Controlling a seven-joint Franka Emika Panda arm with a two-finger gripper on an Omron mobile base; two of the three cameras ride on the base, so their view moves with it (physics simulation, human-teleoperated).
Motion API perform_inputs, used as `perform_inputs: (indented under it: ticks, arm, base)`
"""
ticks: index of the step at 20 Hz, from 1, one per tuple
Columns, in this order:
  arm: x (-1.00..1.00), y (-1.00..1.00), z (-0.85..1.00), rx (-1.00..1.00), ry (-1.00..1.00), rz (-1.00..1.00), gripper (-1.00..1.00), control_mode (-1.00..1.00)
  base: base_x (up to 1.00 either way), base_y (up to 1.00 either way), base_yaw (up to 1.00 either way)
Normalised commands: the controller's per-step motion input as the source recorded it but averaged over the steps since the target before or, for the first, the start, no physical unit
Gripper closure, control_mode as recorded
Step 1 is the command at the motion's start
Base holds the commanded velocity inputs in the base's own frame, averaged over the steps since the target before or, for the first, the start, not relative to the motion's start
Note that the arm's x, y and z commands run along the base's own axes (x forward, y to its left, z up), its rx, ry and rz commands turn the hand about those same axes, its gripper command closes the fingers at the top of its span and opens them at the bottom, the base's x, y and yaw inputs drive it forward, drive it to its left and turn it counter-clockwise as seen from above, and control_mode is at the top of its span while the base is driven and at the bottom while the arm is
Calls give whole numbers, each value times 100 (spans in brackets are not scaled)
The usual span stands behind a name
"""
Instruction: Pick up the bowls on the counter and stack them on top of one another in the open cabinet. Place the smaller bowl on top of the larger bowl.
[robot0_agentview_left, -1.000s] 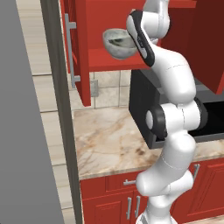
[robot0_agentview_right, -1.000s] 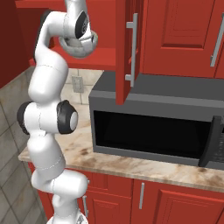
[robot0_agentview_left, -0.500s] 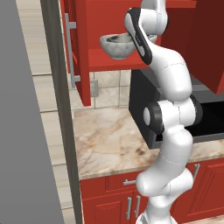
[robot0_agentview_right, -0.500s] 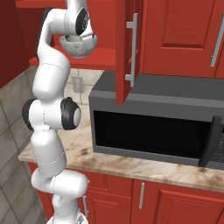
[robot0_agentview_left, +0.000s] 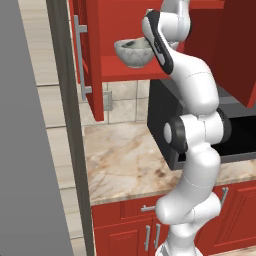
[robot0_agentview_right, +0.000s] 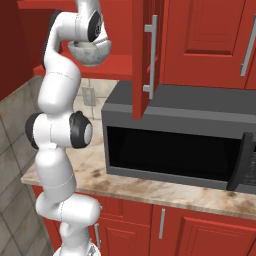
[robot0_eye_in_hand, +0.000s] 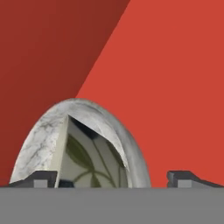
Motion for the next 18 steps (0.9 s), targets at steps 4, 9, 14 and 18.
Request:
perform_inputs:
  ticks: [4, 9, 14, 18]
  arm:
    - [10, 3, 33, 0, -8, 0, -100, -100]
    - [1, 0, 33, 0, -12, -1, -100, -100]
    - [0, -2, 33, 0, -13, -1, -100, -100]
    - [-4, -6, 38, 3, -13, -1, -100, -100]
  base:
    - [0, 0, 0]
    - [0, 0, 0]
    - [0, 0, 0]
    - [0, 0, 0]
